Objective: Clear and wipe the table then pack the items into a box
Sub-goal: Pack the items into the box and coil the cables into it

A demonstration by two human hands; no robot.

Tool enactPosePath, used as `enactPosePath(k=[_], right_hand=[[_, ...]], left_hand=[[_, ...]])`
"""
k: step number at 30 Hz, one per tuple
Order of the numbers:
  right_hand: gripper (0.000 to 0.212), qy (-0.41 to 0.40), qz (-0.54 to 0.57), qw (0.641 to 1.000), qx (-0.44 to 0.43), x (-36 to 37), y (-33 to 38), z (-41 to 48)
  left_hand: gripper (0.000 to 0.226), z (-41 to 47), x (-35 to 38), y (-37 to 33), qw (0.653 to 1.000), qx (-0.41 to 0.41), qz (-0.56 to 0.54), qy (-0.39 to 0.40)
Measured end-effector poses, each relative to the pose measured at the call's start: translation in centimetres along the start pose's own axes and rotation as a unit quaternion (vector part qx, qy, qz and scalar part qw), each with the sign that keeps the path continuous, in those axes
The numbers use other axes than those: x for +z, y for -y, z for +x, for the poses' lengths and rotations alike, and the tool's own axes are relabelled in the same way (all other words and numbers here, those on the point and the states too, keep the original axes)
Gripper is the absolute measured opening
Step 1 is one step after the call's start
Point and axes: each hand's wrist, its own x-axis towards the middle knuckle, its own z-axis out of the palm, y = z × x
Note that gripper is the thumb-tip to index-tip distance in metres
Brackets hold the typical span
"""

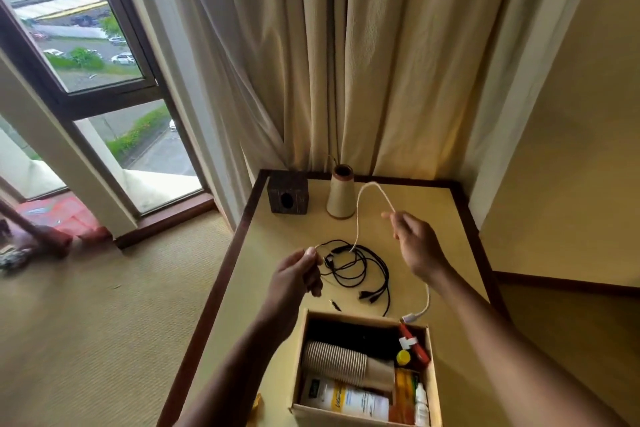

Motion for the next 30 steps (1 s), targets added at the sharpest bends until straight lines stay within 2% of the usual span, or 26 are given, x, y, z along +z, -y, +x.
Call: enactPosePath(k=[2,4,5,6,8,10,12,13,15,17,18,20,23,25,27,29,30], right_hand=[[0.039,0.034,-0.085,0.995,0.052,0.7,-2.2,-1.0],[0.024,0.068,-0.163,0.978,0.108,1.4,-4.1,-1.9],[0.028,0.083,-0.200,0.966,0.139,1.8,-4.6,-2.4],[0.047,0.086,-0.230,0.957,0.155,2.1,-4.8,-2.9],[0.076,0.073,-0.206,0.971,0.101,3.0,-3.7,-4.5],[0.087,0.085,-0.155,0.983,-0.046,3.7,-1.4,-6.3],[0.079,0.098,-0.162,0.970,-0.153,4.6,0.5,-7.8],[0.068,0.086,-0.152,0.970,-0.172,5.1,1.1,-8.2],[0.044,0.064,-0.051,0.989,-0.124,5.3,2.2,-8.8],[0.022,0.080,0.085,0.991,-0.060,4.9,2.9,-8.8],[0.017,0.084,0.114,0.988,-0.056,4.7,3.3,-8.9],[0.021,0.097,0.104,0.987,-0.073,4.2,3.7,-9.2],[0.035,0.149,0.036,0.981,-0.115,3.3,4.4,-9.8],[0.044,0.180,-0.032,0.974,-0.136,2.3,5.2,-10.1],[0.045,0.184,-0.085,0.967,-0.155,0.8,6.3,-10.4],[0.038,0.178,-0.092,0.964,-0.173,-1.3,7.5,-10.5],[0.034,0.176,-0.085,0.962,-0.189,-2.4,8.1,-10.5]], left_hand=[[0.027,-1.1,0.2,-0.6,0.999,0.008,-0.009,0.030],[0.028,-2.0,0.4,-1.7,0.998,0.015,-0.014,0.055],[0.028,-2.4,0.4,-2.4,0.998,0.015,-0.019,0.065],[0.027,-2.6,0.5,-3.0,0.996,0.014,-0.028,0.078],[0.027,-3.0,0.6,-4.1,0.992,0.003,-0.051,0.112],[0.027,-3.3,0.9,-5.2,0.984,-0.016,-0.093,0.153],[0.028,-3.3,1.6,-6.2,0.969,-0.041,-0.156,0.189],[0.028,-3.3,1.9,-6.7,0.959,-0.050,-0.189,0.204],[0.025,-3.3,2.5,-7.4,0.939,-0.055,-0.245,0.233],[0.022,-3.1,3.0,-8.0,0.920,-0.045,-0.292,0.257],[0.022,-2.9,3.2,-8.3,0.911,-0.031,-0.312,0.268],[0.021,-2.6,3.6,-9.0,0.907,0.017,-0.322,0.271],[0.023,-2.0,4.2,-10.0,0.943,0.122,-0.217,0.220],[0.023,-1.3,4.3,-9.9,0.956,0.225,-0.029,0.187],[0.020,-0.9,4.2,-9.2,0.919,0.304,0.166,0.186],[0.017,-0.6,3.8,-8.3,0.882,0.316,0.299,0.179],[0.018,-0.5,3.5,-8.1,0.876,0.303,0.330,0.182]])
